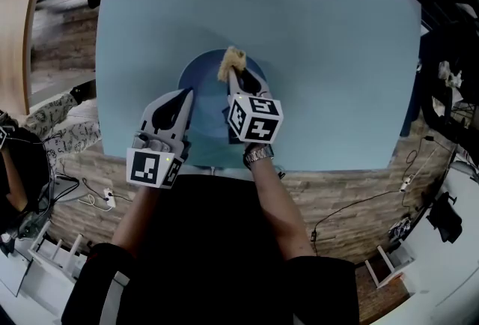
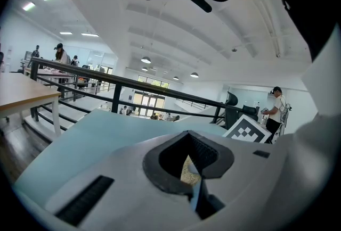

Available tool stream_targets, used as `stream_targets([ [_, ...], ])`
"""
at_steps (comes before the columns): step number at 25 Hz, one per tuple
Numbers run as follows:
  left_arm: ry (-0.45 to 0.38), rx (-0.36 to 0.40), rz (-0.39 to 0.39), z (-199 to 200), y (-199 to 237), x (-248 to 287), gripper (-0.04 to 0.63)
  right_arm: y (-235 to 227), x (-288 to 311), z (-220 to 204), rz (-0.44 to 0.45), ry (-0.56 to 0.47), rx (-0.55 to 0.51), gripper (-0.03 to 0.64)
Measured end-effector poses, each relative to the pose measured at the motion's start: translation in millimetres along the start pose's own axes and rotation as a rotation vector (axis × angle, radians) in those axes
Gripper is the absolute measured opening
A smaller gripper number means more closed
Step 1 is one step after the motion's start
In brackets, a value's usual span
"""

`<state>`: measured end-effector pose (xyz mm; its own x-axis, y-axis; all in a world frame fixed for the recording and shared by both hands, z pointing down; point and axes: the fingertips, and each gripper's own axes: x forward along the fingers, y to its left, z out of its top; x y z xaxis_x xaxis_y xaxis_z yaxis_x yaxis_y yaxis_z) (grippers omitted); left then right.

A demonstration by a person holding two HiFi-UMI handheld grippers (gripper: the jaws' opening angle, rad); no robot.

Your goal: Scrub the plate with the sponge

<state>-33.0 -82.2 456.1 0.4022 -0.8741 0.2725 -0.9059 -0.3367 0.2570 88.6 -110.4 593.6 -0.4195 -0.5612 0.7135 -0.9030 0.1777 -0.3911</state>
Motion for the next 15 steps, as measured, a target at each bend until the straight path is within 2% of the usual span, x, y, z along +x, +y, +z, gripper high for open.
stream_targets([
  [15, -0.006, 0.009, -0.01, -3.5, -2.9, -1.8, 0.002, -34.3, -24.9, -12.6, -0.091, 0.001, 0.045, 0.074],
])
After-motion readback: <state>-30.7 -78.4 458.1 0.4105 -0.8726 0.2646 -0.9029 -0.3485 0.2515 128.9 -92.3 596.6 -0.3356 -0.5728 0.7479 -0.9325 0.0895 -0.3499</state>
